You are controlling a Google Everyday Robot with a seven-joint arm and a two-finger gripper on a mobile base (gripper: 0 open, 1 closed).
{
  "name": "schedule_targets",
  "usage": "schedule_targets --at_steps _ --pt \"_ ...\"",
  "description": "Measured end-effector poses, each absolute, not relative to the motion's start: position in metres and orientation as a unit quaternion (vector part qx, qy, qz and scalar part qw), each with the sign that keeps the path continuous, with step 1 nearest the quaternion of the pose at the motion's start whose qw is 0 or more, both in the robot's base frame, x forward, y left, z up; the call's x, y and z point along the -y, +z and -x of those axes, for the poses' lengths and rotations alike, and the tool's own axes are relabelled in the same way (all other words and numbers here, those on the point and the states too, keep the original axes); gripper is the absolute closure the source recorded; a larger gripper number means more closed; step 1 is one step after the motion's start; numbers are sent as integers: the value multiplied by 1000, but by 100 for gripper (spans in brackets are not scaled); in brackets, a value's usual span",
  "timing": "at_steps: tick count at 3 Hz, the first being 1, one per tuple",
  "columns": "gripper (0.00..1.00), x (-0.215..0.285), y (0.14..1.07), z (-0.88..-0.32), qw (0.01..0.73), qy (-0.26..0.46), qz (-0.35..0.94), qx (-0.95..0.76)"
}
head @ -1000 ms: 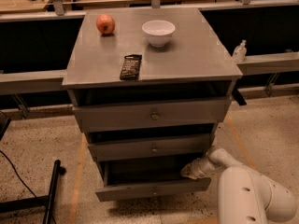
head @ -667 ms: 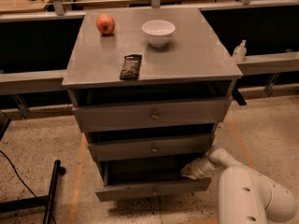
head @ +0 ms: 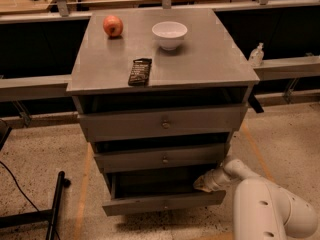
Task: Open bottom drawer
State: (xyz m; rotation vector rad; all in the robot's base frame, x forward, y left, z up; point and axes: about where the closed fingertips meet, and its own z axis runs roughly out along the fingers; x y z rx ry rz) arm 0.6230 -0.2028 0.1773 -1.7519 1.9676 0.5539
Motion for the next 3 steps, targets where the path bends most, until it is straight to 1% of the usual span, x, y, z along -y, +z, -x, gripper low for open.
schedule_targets --at_steps 3 --pt "100 203 177 -623 223 201 634 -712"
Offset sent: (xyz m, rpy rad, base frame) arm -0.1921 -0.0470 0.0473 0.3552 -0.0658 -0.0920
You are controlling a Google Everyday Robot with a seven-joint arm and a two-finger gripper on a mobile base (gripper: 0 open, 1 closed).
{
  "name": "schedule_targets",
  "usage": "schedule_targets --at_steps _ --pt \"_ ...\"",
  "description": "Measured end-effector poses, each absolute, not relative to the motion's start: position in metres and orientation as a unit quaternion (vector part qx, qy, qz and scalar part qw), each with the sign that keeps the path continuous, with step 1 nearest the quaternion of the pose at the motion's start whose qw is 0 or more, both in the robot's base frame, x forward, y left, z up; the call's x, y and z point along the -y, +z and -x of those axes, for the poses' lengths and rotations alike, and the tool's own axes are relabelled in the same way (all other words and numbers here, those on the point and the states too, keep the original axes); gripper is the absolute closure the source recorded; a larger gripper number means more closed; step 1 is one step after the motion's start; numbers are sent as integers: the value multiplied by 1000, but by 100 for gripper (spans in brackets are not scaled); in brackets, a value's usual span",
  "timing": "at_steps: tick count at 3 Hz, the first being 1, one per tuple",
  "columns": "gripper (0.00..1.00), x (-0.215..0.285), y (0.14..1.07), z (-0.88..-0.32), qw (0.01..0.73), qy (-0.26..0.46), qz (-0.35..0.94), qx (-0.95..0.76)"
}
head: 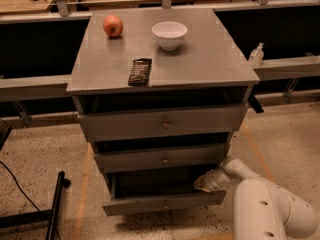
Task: Open bottom drawer
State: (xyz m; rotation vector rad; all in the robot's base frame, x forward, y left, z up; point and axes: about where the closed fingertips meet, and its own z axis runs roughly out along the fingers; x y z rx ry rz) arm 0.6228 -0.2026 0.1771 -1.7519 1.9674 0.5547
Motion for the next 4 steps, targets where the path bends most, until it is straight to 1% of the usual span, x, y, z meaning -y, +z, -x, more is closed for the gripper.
schedule_targets --at_steps 1,3,4 --pt "82 203 177 -623 223 201 634 -712" --pt "36 203 177 -623 223 201 634 -712" --pt "34 202 177 -623 223 201 634 -712"
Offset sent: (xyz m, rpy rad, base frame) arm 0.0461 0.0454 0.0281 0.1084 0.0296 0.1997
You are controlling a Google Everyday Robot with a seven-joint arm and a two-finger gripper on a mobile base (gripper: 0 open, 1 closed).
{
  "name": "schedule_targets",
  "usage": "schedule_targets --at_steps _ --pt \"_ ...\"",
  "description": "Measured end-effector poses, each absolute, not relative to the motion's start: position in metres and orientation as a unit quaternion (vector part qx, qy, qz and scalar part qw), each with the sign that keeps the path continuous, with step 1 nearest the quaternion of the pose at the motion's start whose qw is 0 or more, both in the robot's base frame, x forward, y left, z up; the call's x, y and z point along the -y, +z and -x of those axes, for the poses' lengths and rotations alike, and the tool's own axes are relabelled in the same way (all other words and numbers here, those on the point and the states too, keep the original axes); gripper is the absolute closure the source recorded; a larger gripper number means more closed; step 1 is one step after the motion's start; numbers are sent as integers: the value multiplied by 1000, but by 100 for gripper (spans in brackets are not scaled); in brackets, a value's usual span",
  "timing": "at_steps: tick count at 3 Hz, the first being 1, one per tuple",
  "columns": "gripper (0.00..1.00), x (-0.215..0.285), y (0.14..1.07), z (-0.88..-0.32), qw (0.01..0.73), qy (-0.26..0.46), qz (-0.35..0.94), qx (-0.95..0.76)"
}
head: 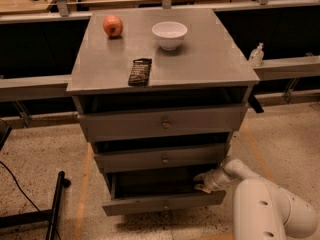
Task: Open bottom drawer
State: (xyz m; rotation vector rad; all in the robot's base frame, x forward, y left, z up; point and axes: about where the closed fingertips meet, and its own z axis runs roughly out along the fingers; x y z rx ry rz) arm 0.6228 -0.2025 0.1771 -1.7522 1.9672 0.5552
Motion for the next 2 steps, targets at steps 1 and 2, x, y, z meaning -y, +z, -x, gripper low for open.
schedule_targets --at_steps 1,2 --pt "56 202 177 -623 223 201 634 -712" --pt "81 202 177 -623 223 201 634 -712"
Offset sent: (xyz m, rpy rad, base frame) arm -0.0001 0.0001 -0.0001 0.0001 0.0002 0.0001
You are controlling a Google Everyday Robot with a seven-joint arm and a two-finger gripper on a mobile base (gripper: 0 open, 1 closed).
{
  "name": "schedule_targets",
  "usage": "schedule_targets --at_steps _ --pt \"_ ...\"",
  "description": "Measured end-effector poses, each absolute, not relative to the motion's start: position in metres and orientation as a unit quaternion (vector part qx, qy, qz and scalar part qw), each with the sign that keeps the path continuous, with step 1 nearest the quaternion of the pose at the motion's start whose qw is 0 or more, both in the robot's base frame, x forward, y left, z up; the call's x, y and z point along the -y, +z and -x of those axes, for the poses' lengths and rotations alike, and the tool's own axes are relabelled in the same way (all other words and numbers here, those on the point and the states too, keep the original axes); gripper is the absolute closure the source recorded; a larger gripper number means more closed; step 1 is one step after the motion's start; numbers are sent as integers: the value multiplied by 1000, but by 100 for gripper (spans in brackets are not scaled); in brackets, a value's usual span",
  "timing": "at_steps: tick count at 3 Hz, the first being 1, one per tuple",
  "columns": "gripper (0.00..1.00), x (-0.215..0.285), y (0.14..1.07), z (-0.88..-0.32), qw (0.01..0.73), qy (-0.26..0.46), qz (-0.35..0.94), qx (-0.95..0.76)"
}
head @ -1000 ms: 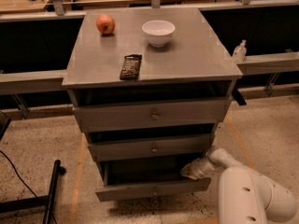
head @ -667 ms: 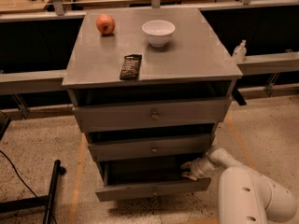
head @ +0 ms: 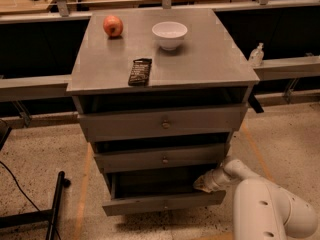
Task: Open bottom drawer
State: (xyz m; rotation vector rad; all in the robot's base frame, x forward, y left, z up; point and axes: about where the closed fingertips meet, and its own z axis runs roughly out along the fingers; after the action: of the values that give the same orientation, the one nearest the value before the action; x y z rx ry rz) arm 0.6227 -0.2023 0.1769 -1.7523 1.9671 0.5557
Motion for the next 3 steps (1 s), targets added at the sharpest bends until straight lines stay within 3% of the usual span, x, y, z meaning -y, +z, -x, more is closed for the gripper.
schedule_targets --at_steps 1,3 --pt "100 202 177 -623 223 201 634 -712" --pt "100 202 177 -623 223 201 634 -712"
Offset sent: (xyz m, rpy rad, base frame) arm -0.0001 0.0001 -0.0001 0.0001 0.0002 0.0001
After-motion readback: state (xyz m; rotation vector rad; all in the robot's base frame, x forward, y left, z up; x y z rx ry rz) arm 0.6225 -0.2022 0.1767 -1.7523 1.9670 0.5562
